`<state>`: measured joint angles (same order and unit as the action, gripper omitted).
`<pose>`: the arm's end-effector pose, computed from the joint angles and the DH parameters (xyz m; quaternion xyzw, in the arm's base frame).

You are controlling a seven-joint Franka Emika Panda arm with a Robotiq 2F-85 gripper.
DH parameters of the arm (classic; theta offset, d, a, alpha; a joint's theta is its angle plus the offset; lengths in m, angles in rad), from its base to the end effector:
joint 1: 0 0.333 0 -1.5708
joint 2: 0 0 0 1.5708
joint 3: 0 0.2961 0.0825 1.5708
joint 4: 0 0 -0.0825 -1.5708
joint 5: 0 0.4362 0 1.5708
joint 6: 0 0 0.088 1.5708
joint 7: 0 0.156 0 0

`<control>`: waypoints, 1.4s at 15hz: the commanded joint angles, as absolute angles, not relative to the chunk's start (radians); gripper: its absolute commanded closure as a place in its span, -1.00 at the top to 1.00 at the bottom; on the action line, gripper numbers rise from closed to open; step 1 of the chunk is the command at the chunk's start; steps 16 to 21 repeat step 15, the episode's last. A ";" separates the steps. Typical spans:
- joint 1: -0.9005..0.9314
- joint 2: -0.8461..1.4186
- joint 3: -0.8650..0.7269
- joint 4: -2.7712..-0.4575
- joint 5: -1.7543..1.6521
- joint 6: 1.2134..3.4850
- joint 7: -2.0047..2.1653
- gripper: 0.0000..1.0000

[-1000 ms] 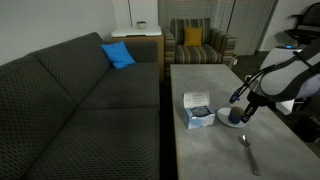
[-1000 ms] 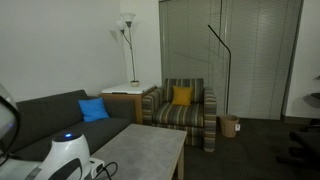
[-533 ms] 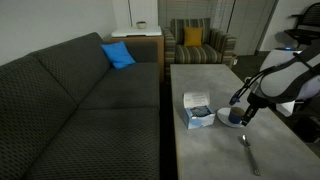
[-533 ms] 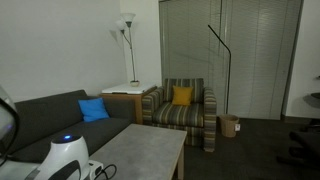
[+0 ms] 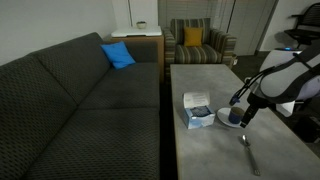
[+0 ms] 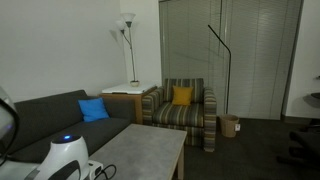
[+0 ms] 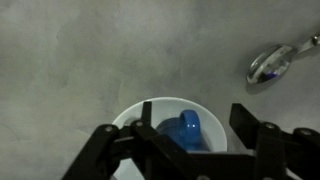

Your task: Pick up the blue mug and put it on the plate

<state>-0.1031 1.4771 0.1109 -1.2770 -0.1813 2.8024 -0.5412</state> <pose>0.6427 0.0099 -0.2414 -0.9524 -0.3025 -0.0346 0.0126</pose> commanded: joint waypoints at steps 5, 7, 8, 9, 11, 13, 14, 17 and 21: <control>-0.139 1.475 0.142 -1.252 -0.187 2.789 -0.539 1.00; -0.133 1.474 0.156 -1.240 -0.188 2.783 -0.541 1.00; -0.119 1.455 0.148 -1.264 -0.183 2.797 -0.541 1.00; -0.113 1.446 0.152 -1.276 -0.189 2.813 -0.543 1.00; -0.090 1.431 0.145 -1.292 -0.195 2.833 -0.533 1.00; -0.058 1.414 0.124 -1.308 -0.197 2.867 -0.512 1.00; -0.046 1.408 0.115 -1.314 -0.197 2.883 -0.506 1.00; -0.034 1.402 0.106 -1.318 -0.196 2.894 -0.501 1.00; -0.034 1.402 0.106 -1.318 -0.196 2.894 -0.501 1.00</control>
